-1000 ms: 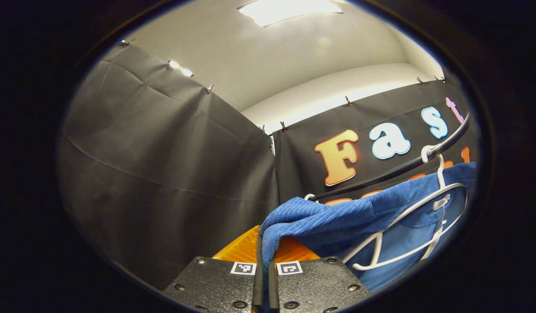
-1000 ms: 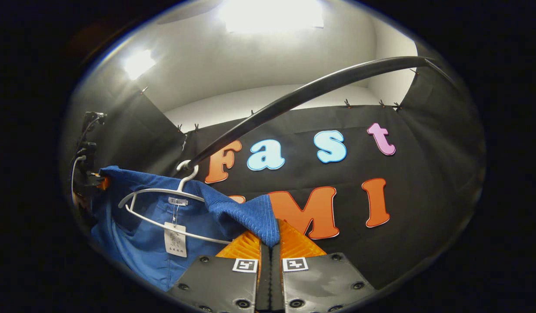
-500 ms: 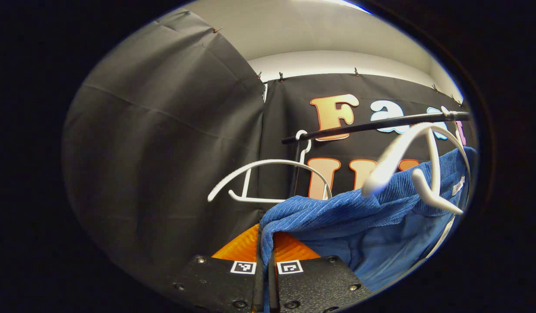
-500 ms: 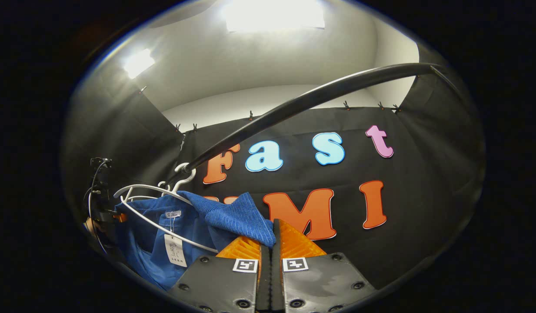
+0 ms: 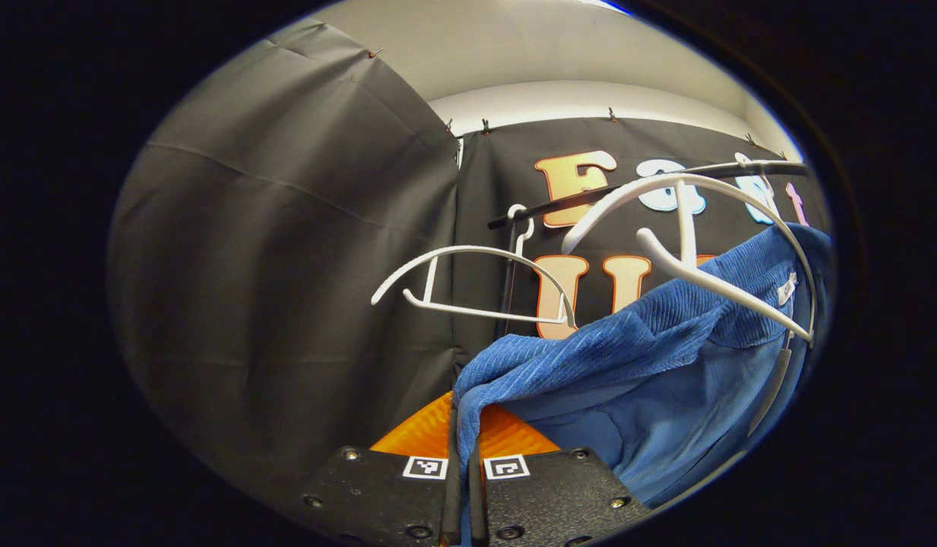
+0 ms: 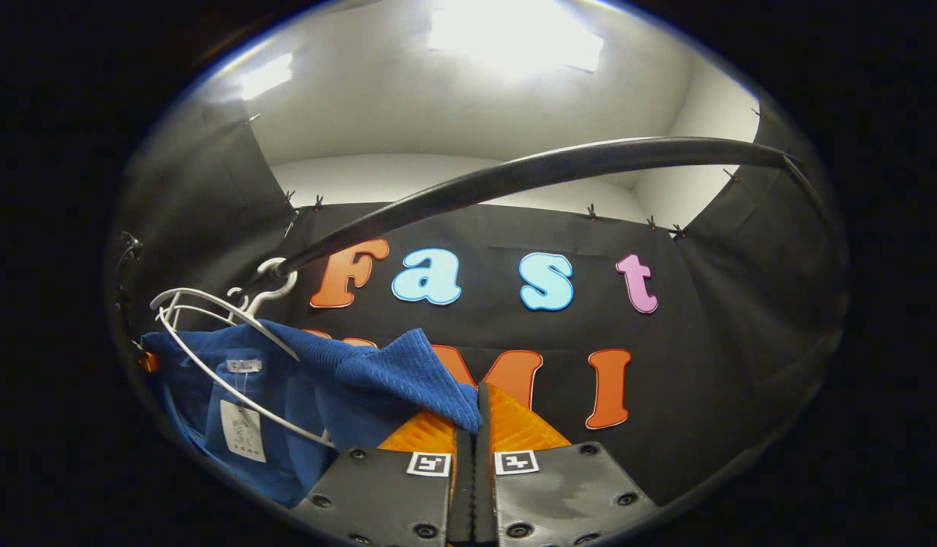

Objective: Grasp the clothes on the hanger with both hands and then place them into the laundry hamper below.

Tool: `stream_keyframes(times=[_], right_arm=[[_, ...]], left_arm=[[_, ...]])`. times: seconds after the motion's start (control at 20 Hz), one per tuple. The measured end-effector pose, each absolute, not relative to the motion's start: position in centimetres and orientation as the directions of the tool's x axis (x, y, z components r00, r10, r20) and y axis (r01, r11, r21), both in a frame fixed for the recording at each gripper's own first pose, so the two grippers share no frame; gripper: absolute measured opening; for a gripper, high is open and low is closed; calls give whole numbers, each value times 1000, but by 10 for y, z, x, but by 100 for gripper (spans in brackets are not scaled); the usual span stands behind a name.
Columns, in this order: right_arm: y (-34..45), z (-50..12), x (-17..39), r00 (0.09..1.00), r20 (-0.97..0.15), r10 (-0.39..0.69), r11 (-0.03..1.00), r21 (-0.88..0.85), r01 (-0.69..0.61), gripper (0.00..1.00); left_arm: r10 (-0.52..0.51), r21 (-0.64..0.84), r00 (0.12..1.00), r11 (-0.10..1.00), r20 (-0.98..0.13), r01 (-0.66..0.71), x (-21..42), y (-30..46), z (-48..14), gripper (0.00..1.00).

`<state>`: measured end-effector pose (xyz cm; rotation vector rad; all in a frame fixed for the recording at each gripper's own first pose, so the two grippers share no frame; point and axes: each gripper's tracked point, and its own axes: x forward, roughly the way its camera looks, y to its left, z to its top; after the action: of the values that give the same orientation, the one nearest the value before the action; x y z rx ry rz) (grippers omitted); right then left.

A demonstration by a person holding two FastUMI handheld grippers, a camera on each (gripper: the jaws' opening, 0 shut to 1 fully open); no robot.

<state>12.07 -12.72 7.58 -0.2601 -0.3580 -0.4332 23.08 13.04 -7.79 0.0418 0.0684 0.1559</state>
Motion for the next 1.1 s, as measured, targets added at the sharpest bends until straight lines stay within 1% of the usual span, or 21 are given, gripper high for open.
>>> stream_keyframes(times=[0.15,0.2,0.3,0.35,0.4,0.45,0.5,0.55,0.6,0.7,0.8,1.0,1.1], right_arm=[[-152,77,124,818,395,-419,842,-169,512,7],[-161,78,125,810,393,-435,831,-172,530,7],[-178,75,127,798,384,-464,809,-184,558,8],[-188,73,129,791,380,-479,799,-186,572,3],[-197,71,133,784,380,-491,791,-181,584,7],[-205,66,136,779,367,-508,786,-173,593,7],[-212,60,137,775,353,-524,782,-161,602,3],[-219,54,136,773,337,-537,780,-152,607,7],[-225,49,135,775,320,-544,781,-144,608,7],[-234,34,134,779,290,-555,780,-144,609,7],[-235,24,128,779,283,-559,773,-161,613,7],[-229,16,122,797,274,-538,788,-172,591,7],[-216,11,126,827,258,-500,821,-163,548,8]], left_arm=[[132,91,989,988,-63,-126,226,114,-81,4],[122,95,990,989,-66,-116,224,108,-83,2],[106,83,991,992,-76,-100,224,97,-88,4],[99,76,992,993,-81,-93,218,92,-92,4],[93,73,992,994,-87,-87,216,87,-95,4],[86,71,992,994,-93,-79,215,84,-99,2],[75,68,992,995,-101,-69,213,79,-103,4],[62,64,992,996,-107,-56,210,74,-106,4],[43,58,993,998,-112,-37,209,67,-109,4],[20,63,992,998,-123,-13,207,56,-115,4],[8,87,992,996,-129,3,203,50,-118,5],[-5,99,989,995,-145,19,193,41,-122,4],[0,101,990,995,-141,14,189,42,-118,6]])
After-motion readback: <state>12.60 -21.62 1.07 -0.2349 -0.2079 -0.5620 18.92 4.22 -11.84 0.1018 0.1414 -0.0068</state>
